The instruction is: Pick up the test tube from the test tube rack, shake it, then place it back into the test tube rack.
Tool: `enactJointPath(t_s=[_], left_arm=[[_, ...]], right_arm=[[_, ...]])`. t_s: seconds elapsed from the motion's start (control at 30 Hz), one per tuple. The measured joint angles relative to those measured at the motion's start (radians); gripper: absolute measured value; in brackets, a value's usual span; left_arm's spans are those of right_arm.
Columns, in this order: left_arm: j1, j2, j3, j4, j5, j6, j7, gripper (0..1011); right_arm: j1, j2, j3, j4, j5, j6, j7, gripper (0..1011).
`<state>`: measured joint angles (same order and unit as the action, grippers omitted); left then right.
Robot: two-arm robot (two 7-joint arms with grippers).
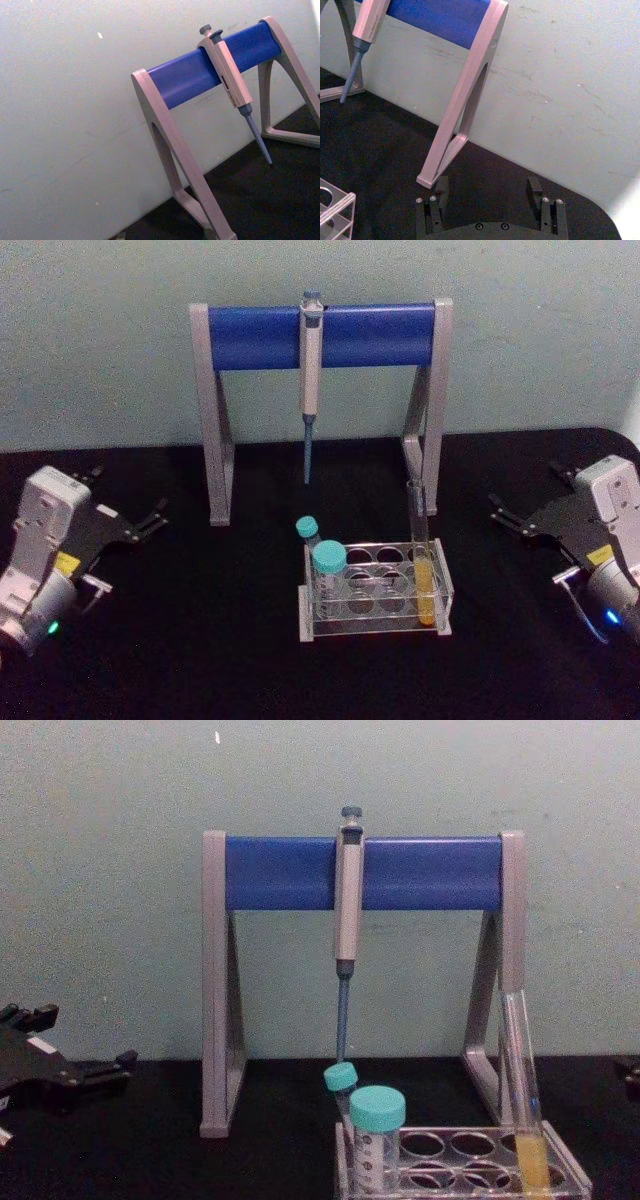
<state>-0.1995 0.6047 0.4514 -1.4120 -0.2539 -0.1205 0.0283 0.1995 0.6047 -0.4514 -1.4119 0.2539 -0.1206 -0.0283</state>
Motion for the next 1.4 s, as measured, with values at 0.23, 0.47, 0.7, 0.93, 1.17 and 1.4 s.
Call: enactJointPath(t_s=[0.23, 0.47, 0.7, 0.93, 1.17, 1.4], left_arm=[[0.0, 0.0, 0.0, 0.0, 0.0, 0.0, 0.0, 1001], [0.0, 0.0, 0.0, 0.0, 0.0, 0.0, 0.0, 1001], [0.0, 0.0, 0.0, 0.0, 0.0, 0.0, 0.0, 1001], [0.0, 0.0, 0.0, 0.0, 0.0, 0.0, 0.0, 1001], [0.0, 0.0, 0.0, 0.0, 0.0, 0.0, 0.0, 1001], [0.0, 0.0, 0.0, 0.0, 0.0, 0.0, 0.0, 1001]], right_arm=[[0.0, 0.0, 0.0, 0.0, 0.0, 0.0, 0.0, 1000], [0.0, 0.0, 0.0, 0.0, 0.0, 0.0, 0.0, 1000], [0.0, 0.0, 0.0, 0.0, 0.0, 0.0, 0.0, 1000], [0.0, 0.0, 0.0, 0.0, 0.0, 0.0, 0.0, 1000], [0.0, 0.0, 0.0, 0.0, 0.0, 0.0, 0.0, 1000], [0.0, 0.0, 0.0, 0.0, 0.0, 0.0, 0.0, 1000]])
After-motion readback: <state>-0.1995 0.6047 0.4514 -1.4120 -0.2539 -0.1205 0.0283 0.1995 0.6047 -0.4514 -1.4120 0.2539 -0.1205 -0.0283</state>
